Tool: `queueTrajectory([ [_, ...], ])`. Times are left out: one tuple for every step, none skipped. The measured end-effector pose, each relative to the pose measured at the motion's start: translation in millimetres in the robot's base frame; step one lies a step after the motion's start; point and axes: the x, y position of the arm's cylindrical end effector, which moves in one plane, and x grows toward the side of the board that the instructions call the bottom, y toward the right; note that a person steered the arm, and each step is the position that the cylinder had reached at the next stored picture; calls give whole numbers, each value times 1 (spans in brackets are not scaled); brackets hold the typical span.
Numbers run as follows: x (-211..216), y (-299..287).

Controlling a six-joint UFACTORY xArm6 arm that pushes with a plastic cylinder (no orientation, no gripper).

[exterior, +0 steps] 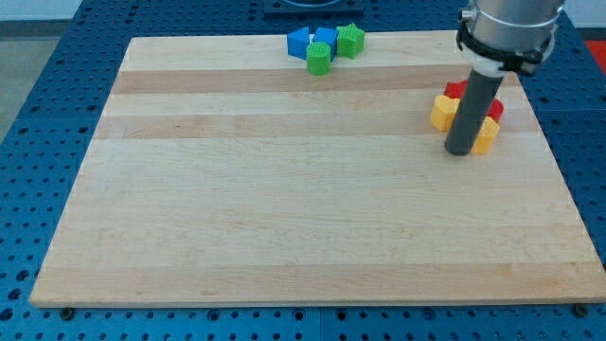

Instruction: Place your hand at the top right corner

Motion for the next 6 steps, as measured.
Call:
queueTrajectory([
  [-3, -7],
  [22, -60],
  [-29, -126],
  [-119, -132],
  [-174, -63],
  [-194, 34],
])
